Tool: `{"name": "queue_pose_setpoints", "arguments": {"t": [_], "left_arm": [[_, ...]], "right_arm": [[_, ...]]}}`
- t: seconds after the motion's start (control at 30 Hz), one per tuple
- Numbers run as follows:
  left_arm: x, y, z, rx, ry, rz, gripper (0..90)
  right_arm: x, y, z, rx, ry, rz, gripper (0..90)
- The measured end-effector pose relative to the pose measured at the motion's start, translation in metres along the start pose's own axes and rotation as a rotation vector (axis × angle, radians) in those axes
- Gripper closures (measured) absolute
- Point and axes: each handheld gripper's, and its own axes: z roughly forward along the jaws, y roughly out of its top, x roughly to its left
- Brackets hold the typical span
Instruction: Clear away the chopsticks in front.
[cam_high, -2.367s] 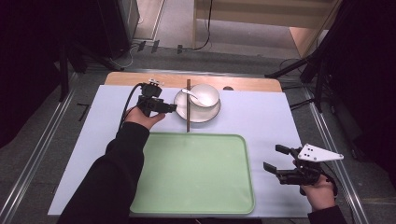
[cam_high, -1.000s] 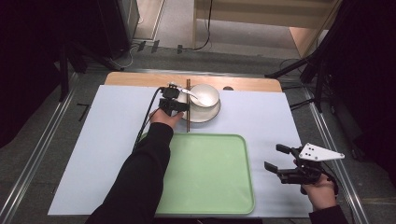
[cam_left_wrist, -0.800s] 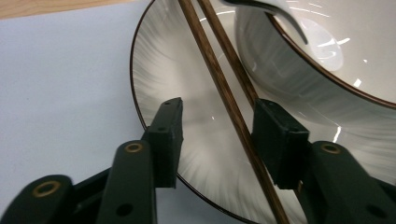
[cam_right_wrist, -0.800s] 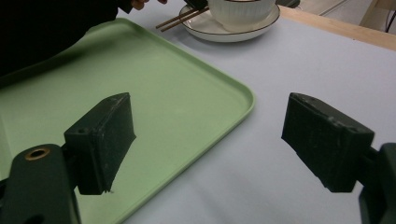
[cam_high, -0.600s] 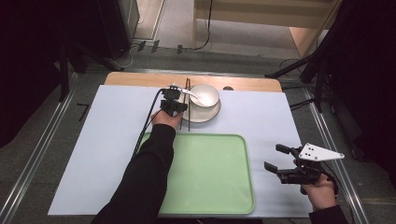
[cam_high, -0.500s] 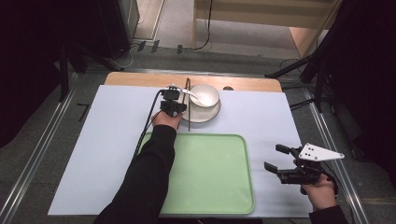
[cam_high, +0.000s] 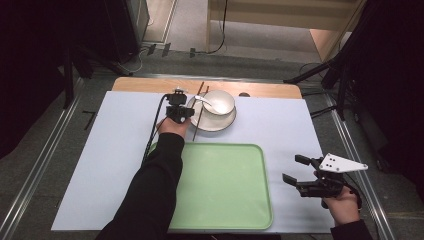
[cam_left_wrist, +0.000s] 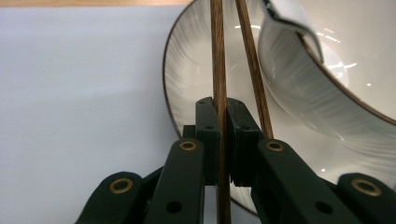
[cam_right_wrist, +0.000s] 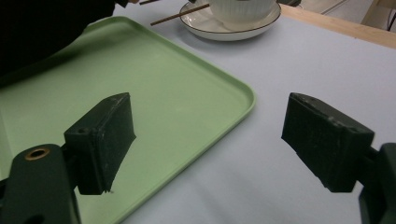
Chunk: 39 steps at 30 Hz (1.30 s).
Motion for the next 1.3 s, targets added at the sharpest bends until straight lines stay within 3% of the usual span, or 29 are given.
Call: {"name": "queue_pose_setpoints", "arguments": {"t": [0.2, 0.37, 0.53, 0.77, 0.87, 1.03, 1.17, 1.3], "left_arm": [[0.014, -0.009, -0.043, -0.028, -0.034, -0.01, 85.9], [0.027, -0.032, -0.076, -0.029, -0.062, -0.013, 85.9], [0.031, -0.06, -0.102, -0.036, -0.083, 0.007, 85.9], [0.033, -0.096, -0.122, -0.021, -0.088, 0.024, 85.8], [0.034, -0.111, -0.128, -0.004, -0.092, 0.011, 85.8], [0.033, -0.131, -0.141, -0.015, -0.096, 0.006, 85.7], [0.029, -0.147, -0.146, -0.002, -0.079, -0.002, 85.6], [0.023, -0.165, -0.145, 0.013, -0.028, -0.012, 85.7]], "right_arm": [[0.0, 0.0, -0.001, 0.002, -0.006, -0.001, 17.6], [0.001, 0.0, 0.0, 0.007, -0.008, -0.007, 17.6], [0.003, 0.002, 0.002, 0.011, -0.005, -0.015, 17.6], [0.005, 0.005, 0.005, 0.011, 0.001, -0.023, 17.6], [0.005, 0.007, 0.007, 0.011, 0.003, -0.024, 17.6], [0.005, 0.008, 0.008, 0.01, 0.01, -0.028, 17.6], [0.005, 0.008, 0.008, 0.001, 0.019, -0.031, 17.4], [0.004, 0.008, 0.008, 0.004, 0.015, -0.034, 17.3]]}}
